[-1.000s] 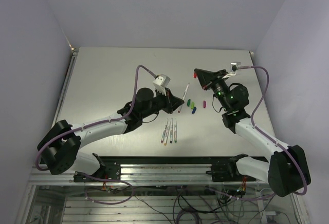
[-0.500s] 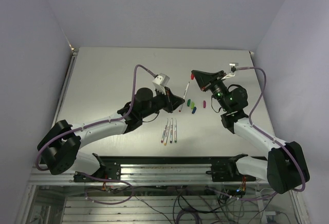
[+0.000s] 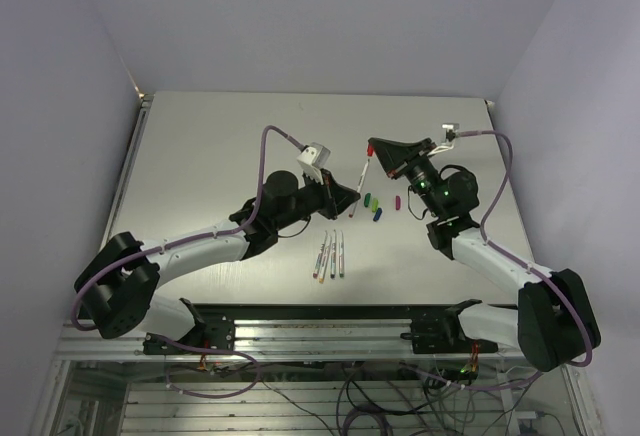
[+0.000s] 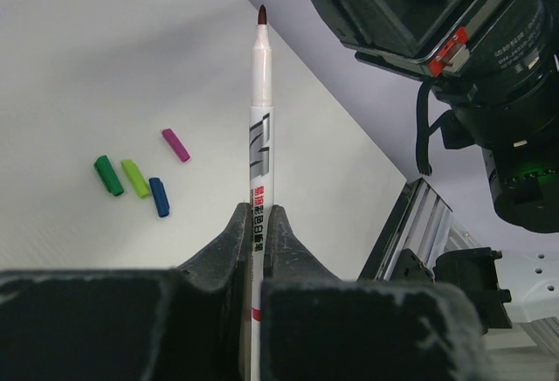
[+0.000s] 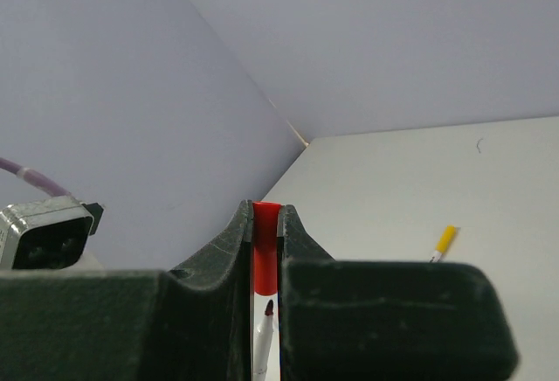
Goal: Insert the pens into the pen caps
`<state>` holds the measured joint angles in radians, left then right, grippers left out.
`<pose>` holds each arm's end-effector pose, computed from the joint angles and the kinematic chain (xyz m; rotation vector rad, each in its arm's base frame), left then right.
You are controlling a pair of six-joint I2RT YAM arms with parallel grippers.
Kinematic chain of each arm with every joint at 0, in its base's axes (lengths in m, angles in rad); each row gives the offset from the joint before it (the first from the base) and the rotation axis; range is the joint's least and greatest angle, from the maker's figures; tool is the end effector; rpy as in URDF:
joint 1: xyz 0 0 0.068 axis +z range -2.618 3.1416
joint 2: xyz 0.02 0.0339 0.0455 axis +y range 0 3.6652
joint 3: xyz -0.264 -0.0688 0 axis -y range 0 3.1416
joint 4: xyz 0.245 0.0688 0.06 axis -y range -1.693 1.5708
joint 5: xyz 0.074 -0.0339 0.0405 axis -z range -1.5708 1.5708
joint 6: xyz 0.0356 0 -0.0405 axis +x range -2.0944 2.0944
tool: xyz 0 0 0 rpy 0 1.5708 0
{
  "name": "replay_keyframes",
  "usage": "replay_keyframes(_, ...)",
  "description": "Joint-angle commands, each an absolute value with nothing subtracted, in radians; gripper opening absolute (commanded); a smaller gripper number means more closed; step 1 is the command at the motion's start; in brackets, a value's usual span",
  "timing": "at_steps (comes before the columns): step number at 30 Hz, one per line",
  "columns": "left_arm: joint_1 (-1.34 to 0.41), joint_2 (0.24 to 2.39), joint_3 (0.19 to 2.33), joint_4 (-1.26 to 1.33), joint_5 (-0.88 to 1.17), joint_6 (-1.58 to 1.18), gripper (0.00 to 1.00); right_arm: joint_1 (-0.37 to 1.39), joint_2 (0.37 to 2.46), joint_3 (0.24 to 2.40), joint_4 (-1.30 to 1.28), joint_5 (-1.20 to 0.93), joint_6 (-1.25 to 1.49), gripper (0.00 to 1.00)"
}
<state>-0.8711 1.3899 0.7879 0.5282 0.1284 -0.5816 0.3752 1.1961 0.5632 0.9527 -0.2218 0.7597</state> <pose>0.2009 -0.2458 0.2758 0.3633 1.7526 -1.1880 0.2387 0.1024 0.2968 0.0526 1.3395 1.1103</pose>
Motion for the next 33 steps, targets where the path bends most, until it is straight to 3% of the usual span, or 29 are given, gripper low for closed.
replay_keyframes(1,-0.869,1.393,0.801,0.596,0.139,-0.586,0.07,0.383,1.187,0.545,0.988,-0.238,0.765,0.00)
replay_keyframes(14,-0.869,1.394,0.811,0.599,0.120,-0.570,0.07,0.388,1.177,0.511,0.981,-0.253,0.784,0.00)
replay_keyframes(33,-0.868,1.383,0.772,0.770,-0.029,-0.599,0.07,0.400,1.262,0.496,1.001,-0.532,0.858,0.00)
